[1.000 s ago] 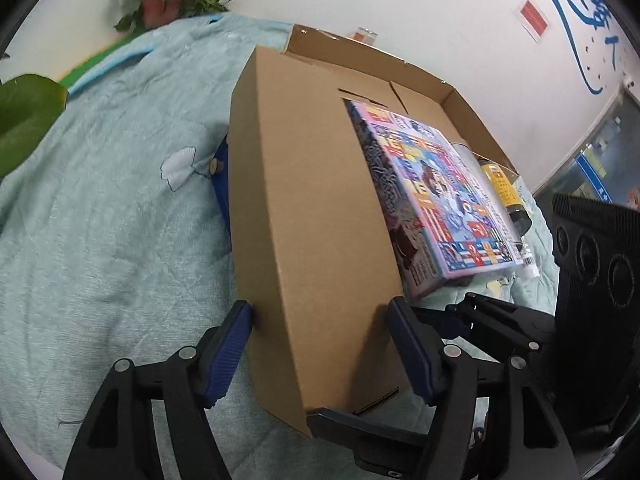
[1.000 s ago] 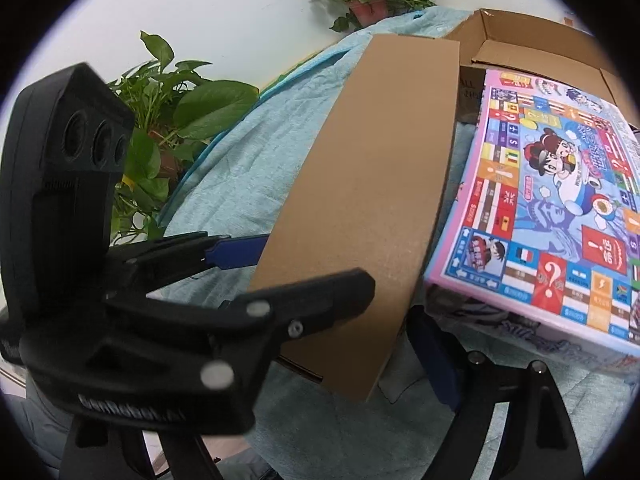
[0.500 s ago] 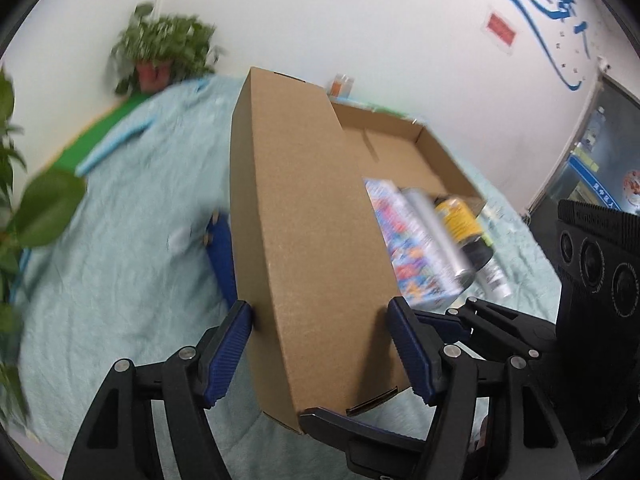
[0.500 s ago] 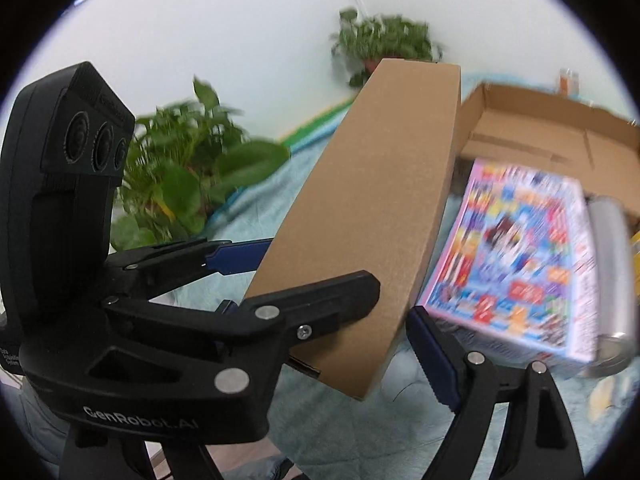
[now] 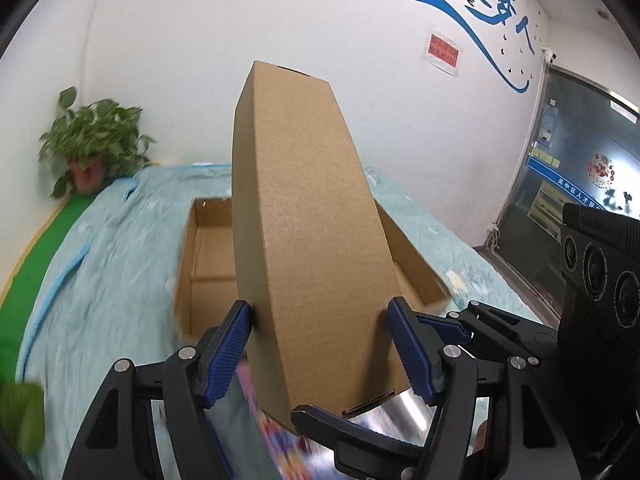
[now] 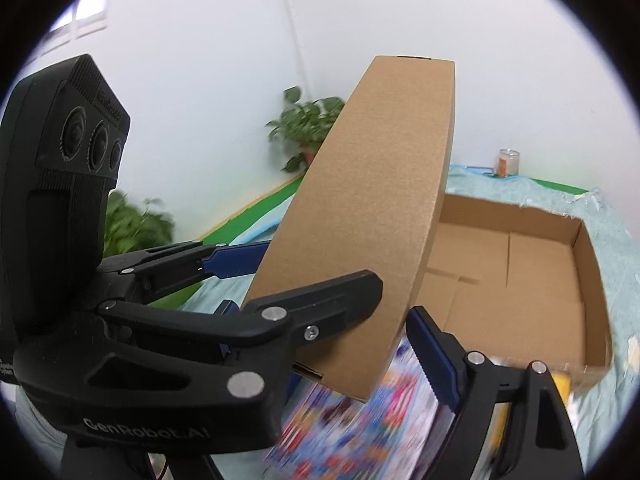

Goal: Organize rigid objects
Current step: 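Lower the cardboard piece into the tray box and open the left tool, then move the left tool to the colourful board-game box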

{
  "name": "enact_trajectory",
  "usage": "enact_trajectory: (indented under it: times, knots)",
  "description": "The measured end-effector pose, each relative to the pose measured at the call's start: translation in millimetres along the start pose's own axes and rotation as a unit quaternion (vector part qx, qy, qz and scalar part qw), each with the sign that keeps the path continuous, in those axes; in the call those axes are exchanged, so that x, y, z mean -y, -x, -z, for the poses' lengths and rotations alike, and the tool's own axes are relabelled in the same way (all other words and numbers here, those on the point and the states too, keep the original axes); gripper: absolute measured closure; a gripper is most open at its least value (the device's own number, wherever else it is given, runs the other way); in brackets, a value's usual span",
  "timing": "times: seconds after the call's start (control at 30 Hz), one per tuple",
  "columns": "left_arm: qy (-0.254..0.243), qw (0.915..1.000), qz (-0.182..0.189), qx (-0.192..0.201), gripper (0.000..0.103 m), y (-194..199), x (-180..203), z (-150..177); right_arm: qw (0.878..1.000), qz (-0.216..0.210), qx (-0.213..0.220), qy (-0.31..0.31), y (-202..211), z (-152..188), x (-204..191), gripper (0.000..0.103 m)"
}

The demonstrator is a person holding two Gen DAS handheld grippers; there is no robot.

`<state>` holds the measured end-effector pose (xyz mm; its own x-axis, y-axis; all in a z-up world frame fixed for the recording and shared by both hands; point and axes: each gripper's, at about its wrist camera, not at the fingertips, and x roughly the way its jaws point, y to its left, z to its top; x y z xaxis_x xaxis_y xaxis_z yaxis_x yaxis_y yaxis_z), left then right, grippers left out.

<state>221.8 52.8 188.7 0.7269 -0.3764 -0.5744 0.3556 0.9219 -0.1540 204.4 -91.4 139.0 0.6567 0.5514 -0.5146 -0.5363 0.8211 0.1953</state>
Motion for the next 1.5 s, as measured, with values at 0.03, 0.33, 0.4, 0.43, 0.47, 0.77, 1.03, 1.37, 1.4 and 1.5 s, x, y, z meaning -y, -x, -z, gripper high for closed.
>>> enact_trajectory:
  times: [0.03,0.33,0.4,0.43,0.47,0.77,1.03,1.37,1.4,1.5]
  knots:
    - [-0.001,1.0000,0.002,-0.003,0.036,-12.3,-2.3,-14.3,1.000,0.002,0.000,-0.002,-5.9,-6.6,4.4,0.018]
    - [0.036,0.9968,-0.007,-0.071,0.036,-129.6,-71.4,-72.2,0.998,-0.023,-0.057,-0.034,-94.4,-40.6,51.8,0.018]
    - [0.054,0.9946,-0.012,-0.088,0.036,-147.6,-90.3,-65.6,0.995,-0.040,-0.080,-0.042,-118.4,-42.5,62.0,0.018]
    - [0.067,0.9924,-0.017,-0.102,0.036,-160.8,-106.6,-59.8,0.993,-0.051,-0.098,-0.048,-136.1,-41.0,66.6,0.018]
    - [0.076,0.9905,-0.020,-0.113,0.036,-170.1,-114.8,-56.4,0.991,-0.058,-0.110,-0.053,-148.8,-41.1,69.2,0.018]
    - [0.124,0.9738,-0.047,-0.185,0.055,-220.4,-156.2,5.3,0.963,-0.081,-0.243,-0.085,-229.0,7.7,77.2,0.027]
    - [0.124,0.9740,-0.068,-0.177,0.063,-194.1,-146.9,22.0,0.967,-0.102,-0.229,-0.052,-213.2,13.4,72.5,0.034]
    - [0.107,0.9846,-0.098,-0.097,0.047,-128.5,-139.8,19.4,0.966,-0.122,-0.222,-0.054,-206.0,2.0,83.7,0.028]
    - [0.108,0.9851,-0.098,-0.091,0.045,-123.0,-139.1,21.2,0.968,-0.115,-0.217,-0.062,-202.8,3.5,88.7,0.029]
    - [0.095,0.9867,-0.114,-0.066,0.041,-103.7,-128.1,29.4,0.967,-0.094,-0.222,-0.083,-210.0,10.8,96.1,0.082]
